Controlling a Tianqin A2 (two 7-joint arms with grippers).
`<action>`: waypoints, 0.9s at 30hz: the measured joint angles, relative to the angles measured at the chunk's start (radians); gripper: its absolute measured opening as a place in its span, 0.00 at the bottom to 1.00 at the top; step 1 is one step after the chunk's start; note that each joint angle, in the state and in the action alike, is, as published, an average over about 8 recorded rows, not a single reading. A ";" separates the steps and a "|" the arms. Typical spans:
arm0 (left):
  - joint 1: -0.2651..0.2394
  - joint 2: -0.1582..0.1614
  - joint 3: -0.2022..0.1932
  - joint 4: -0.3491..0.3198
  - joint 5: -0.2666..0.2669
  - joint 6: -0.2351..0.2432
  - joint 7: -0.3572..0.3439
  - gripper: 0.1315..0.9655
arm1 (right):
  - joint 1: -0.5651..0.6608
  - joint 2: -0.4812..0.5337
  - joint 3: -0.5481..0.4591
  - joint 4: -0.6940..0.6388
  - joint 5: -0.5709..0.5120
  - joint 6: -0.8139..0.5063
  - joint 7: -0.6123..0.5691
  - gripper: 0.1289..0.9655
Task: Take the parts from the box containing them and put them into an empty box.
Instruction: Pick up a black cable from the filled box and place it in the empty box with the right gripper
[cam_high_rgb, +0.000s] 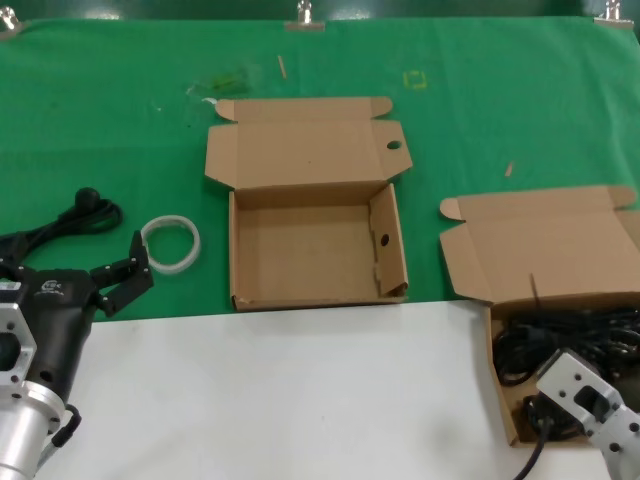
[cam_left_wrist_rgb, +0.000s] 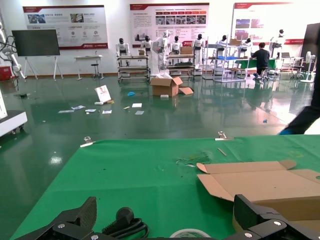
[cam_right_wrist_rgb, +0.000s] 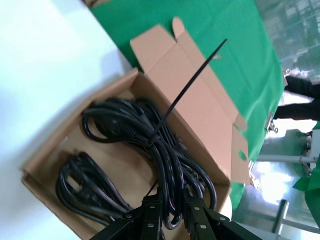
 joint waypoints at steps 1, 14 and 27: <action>0.000 0.000 0.000 0.000 0.000 0.000 0.000 1.00 | 0.001 0.005 -0.013 0.006 0.000 0.006 0.016 0.09; 0.000 0.000 0.000 0.000 0.000 0.000 0.000 1.00 | 0.055 0.049 -0.179 0.023 -0.214 0.115 0.229 0.08; 0.000 0.000 0.000 0.000 0.000 0.000 0.000 1.00 | 0.053 0.049 -0.241 0.023 -0.542 0.186 0.313 0.08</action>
